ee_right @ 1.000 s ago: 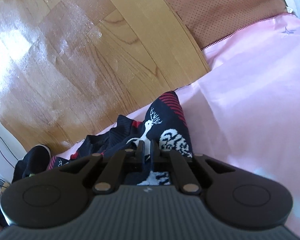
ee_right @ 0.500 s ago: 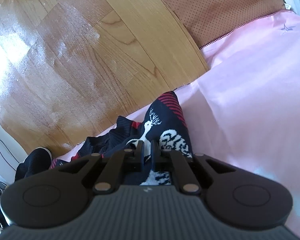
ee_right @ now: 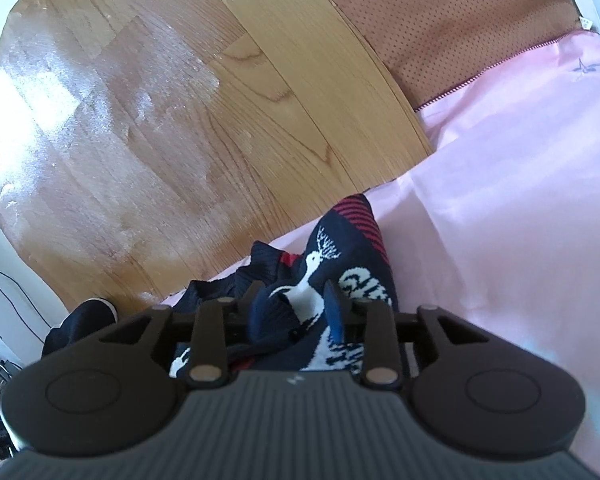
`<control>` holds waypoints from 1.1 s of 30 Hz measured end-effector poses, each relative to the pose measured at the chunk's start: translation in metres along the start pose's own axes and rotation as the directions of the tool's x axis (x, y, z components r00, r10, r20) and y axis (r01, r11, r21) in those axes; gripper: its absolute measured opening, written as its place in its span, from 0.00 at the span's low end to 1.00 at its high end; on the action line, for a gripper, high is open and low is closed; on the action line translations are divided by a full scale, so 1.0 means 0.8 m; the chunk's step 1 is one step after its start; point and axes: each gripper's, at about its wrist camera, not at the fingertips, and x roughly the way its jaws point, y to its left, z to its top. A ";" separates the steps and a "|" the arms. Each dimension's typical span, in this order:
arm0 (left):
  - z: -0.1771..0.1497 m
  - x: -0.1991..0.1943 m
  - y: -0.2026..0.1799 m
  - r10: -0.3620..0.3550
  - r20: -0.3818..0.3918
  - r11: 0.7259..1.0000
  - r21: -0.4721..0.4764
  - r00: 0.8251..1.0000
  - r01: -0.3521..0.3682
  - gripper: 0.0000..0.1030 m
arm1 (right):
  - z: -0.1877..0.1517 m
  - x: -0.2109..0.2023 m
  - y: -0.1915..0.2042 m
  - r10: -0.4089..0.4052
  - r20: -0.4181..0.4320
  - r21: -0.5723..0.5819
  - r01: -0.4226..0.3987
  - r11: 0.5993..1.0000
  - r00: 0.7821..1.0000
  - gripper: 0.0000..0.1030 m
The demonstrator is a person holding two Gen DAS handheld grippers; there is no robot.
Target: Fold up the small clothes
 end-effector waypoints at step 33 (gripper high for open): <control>-0.008 -0.042 -0.012 -0.009 0.165 0.998 0.069 0.986 -0.002 0.91 | -0.003 -0.011 0.024 0.060 0.000 -0.168 -0.059 0.984 0.998 0.50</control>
